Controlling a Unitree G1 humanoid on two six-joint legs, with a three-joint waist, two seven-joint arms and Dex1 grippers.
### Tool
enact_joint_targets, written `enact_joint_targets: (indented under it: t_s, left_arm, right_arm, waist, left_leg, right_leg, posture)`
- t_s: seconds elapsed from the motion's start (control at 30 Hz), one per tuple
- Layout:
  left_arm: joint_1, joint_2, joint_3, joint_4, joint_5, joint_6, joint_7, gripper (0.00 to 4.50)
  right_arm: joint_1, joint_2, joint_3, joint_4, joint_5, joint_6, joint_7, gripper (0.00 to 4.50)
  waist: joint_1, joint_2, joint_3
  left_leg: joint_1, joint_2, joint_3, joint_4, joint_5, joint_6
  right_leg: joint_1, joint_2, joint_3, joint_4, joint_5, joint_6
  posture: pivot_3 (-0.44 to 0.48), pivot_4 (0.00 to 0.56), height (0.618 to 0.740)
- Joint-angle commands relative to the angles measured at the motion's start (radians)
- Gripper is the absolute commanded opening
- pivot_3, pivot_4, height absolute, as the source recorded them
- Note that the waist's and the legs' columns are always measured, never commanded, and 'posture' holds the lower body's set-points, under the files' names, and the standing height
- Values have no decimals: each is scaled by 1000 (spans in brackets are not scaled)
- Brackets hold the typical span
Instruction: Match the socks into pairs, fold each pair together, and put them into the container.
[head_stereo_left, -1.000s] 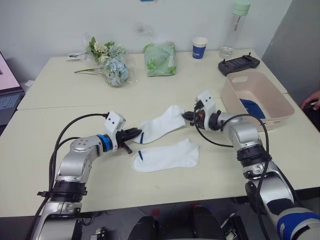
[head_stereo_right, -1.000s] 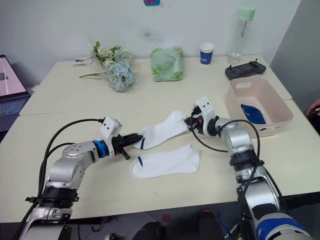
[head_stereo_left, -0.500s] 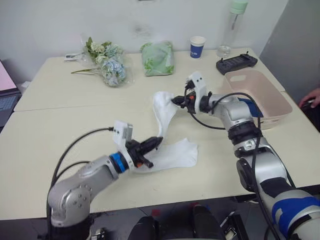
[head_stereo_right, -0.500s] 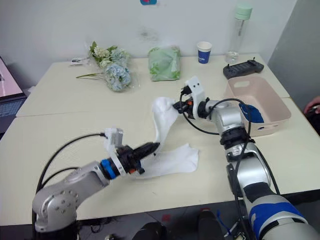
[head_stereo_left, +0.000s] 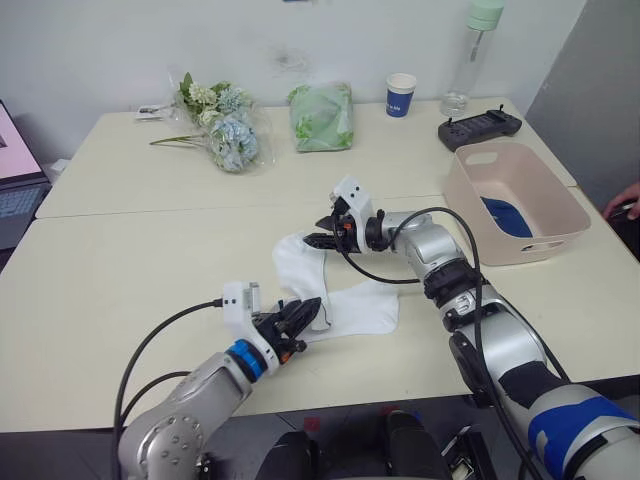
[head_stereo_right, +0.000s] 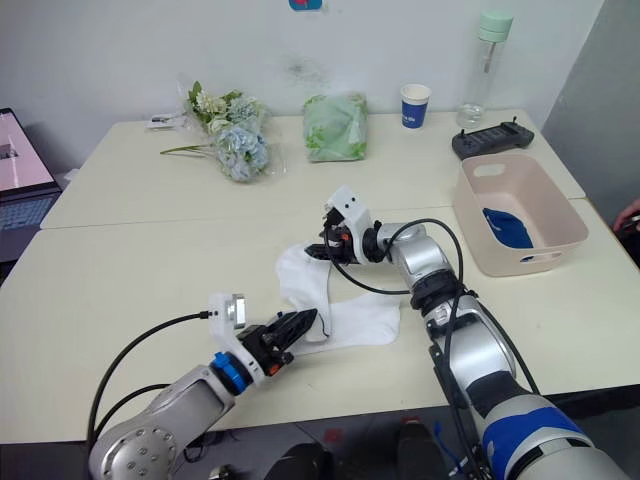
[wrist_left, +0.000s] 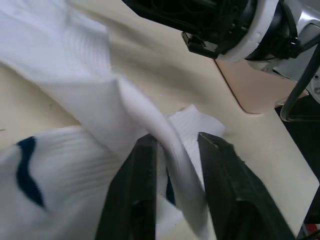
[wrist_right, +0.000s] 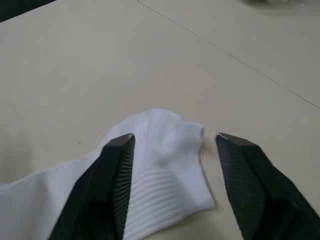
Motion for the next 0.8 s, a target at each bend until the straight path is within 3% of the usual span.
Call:
enact_joint_targets:
  t_s: [0.03,0.1,0.2,0.23,0.3,0.4,0.53,0.63,0.8]
  left_arm:
    - [39,111,51,-99,-98,5,-71,2568]
    - [61,216,92,-141,-154,1,-137,3196]
    - [62,363,201,-124,-313,-7,-208,4062]
    - [46,417,225,-94,-309,-9,-232,4062]
    - [-36,531,227,23,-203,-41,-308,4062]
    - [-223,613,86,254,49,-186,-380,4062]
    - [-482,546,-86,575,262,-348,-450,4062]
    - [-638,485,-218,808,439,-496,-517,4062]
    - [-789,397,-284,1082,576,-644,-573,4062]
  right_arm:
    - [27,-39,-39,-131,28,-10,12,3803]
    - [75,-74,-41,-248,64,47,65,4484]
    - [183,-167,3,-466,91,145,156,4500]
    - [217,-191,6,-533,103,182,163,4500]
    - [303,-243,8,-702,158,260,196,4500]
    - [433,-312,46,-892,181,285,222,4500]
    - [540,-371,166,-965,95,172,218,4500]
    - [559,-329,200,-949,70,205,140,4500]
    - [554,-296,236,-927,52,249,93,4500]
  waist:
    - [1,0,0]
    - [6,0,0]
    - [13,1,0]
    - [15,1,1]
    - [21,1,1]
    - [26,3,1]
    - [24,2,1]
    - [18,1,1]
    - [14,1,1]
  left_leg:
    - [0,0,0,0,0,0]
    - [-1,0,-1,0,0,0]
    - [-2,1,-1,0,0,0]
    - [-1,0,-1,0,0,0]
    - [-1,0,-1,0,0,0]
    - [0,-2,-2,-1,0,-1]
    - [6,-3,-1,-1,0,-1]
    - [6,-3,-1,-1,0,-1]
    - [4,-2,0,-1,0,-1]
  right_leg:
    - [0,0,0,0,0,0]
    - [0,0,0,0,0,0]
    - [0,0,-1,-1,0,0]
    - [0,0,-1,-1,0,0]
    - [0,0,-1,-1,0,0]
    - [2,3,-5,-1,0,-1]
    - [8,3,-4,-3,0,-1]
    - [8,2,-4,-3,0,-1]
    - [4,2,-3,-2,1,-1]
  posture:
    - [0,150,740]
    - [0,150,740]
    - [0,150,740]
    - [0,150,740]
    - [0,150,740]
    - [0,150,740]
    - [0,150,740]
    - [0,150,740]
    - [0,150,740]
